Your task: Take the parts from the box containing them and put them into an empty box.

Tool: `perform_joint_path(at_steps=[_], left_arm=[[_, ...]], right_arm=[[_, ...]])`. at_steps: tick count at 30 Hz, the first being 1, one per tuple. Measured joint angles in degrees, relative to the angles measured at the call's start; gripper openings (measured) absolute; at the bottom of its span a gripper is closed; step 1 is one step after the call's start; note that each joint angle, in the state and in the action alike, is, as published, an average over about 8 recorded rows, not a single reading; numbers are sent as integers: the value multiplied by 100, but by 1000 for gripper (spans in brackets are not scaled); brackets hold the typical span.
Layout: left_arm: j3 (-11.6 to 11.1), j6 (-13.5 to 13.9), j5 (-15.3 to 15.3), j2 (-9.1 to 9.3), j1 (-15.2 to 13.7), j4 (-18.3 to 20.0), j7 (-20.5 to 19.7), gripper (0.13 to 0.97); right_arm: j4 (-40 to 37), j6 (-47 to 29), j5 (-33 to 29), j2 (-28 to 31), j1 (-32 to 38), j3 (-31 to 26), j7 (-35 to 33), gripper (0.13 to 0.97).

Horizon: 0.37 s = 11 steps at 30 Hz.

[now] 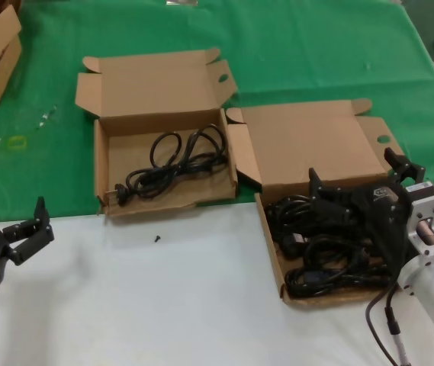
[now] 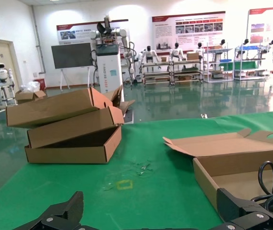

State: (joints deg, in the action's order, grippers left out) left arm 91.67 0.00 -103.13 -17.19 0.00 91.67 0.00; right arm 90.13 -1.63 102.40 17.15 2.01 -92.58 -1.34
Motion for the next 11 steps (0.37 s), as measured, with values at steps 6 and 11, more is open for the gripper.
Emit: perform_joint_path(at_steps=[6, 11], left_arm=[[0, 0, 0, 0, 0, 0, 0, 966], [0, 0, 0, 0, 0, 0, 0, 966]], right_arm=[[0, 0, 0, 0, 0, 0, 0, 966], [0, 0, 0, 0, 0, 0, 0, 966]])
